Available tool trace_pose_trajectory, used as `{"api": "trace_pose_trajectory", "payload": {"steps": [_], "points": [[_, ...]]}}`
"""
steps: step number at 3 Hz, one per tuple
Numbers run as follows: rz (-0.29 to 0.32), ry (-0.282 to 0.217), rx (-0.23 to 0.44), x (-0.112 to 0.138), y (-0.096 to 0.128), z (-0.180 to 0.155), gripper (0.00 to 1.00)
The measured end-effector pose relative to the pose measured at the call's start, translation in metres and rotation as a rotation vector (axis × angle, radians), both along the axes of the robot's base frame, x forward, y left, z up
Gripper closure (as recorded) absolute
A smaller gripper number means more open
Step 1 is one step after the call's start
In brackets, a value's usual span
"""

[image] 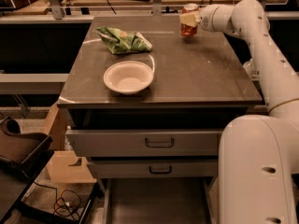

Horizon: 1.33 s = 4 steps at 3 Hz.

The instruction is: Place coke can into bottom drawer

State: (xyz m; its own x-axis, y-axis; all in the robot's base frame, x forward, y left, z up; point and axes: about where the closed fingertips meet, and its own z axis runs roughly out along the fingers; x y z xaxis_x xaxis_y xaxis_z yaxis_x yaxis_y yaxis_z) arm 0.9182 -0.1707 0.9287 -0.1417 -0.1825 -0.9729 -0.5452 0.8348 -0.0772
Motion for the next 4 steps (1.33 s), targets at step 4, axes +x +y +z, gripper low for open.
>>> {"api": "trace_pose_trajectory", "payload": {"steps": [4], "points": [[-0.136, 0.016, -0.086, -0.164, -0.100, 0.101, 1.00]]}}
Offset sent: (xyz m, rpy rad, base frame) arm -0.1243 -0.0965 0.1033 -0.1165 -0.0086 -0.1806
